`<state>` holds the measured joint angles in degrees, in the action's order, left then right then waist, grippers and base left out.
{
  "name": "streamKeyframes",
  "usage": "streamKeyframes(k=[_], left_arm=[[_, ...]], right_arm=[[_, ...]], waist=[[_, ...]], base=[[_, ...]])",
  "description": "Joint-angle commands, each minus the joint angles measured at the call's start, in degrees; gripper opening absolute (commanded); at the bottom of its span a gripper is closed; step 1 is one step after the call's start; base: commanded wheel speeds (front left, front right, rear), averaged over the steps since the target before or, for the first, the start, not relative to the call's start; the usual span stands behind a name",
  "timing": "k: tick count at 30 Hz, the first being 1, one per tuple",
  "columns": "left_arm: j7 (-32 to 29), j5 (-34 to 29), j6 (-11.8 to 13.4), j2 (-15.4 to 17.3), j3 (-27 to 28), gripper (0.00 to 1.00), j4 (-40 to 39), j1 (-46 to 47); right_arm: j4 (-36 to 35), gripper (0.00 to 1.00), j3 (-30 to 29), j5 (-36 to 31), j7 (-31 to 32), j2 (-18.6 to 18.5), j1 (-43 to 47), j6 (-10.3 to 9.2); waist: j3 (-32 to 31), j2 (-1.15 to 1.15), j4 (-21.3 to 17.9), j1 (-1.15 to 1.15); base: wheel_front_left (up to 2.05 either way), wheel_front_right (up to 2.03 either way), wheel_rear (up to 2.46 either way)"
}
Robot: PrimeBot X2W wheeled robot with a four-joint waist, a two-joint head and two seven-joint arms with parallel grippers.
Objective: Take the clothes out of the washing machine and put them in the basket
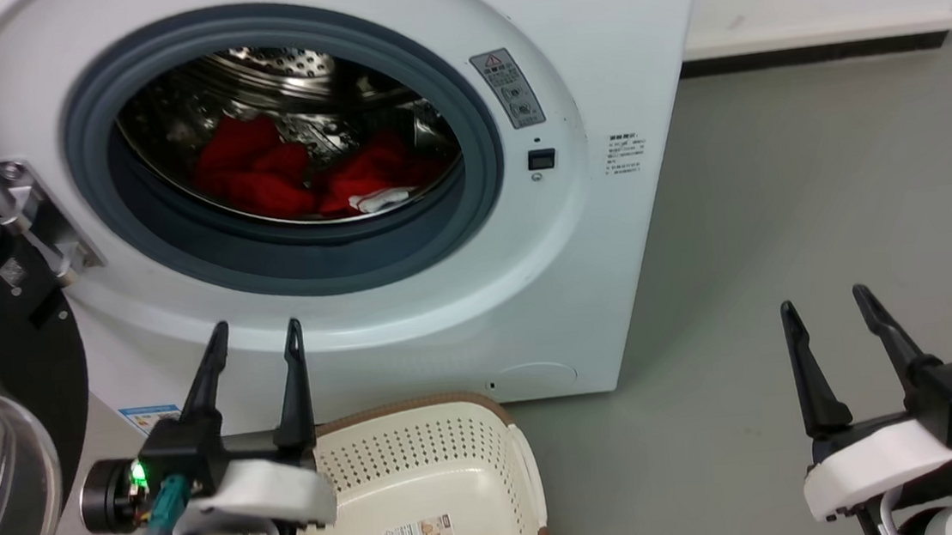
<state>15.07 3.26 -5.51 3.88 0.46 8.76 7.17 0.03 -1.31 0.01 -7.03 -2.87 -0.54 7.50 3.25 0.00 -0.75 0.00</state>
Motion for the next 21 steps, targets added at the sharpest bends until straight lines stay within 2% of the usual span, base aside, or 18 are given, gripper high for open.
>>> streamKeyframes(k=[1,11,21], left_arm=[[0.15,0.15,0.17,-0.08,0.18,1.00,1.17,2.24],[0.14,1.32,-0.17,2.36,1.31,1.00,15.55,17.04],[-3.86,3.67,-1.20,8.99,2.47,1.00,31.30,34.79]], right_arm=[[-0.54,1.00,0.10,0.36,-0.08,-0.01,-1.06,-0.02],[-2.05,1.00,1.92,1.63,-1.62,0.01,-5.74,-0.02],[-0.40,1.00,4.23,3.61,-4.17,0.02,-10.24,-0.02]], waist=[[1.49,0.00,-0.77,0.00],[10.80,0.00,-3.94,0.00],[19.36,0.00,-8.47,0.00]], base=[[0.00,0.00,0.00],[0.00,0.00,0.00],[0.00,0.00,0.00]])
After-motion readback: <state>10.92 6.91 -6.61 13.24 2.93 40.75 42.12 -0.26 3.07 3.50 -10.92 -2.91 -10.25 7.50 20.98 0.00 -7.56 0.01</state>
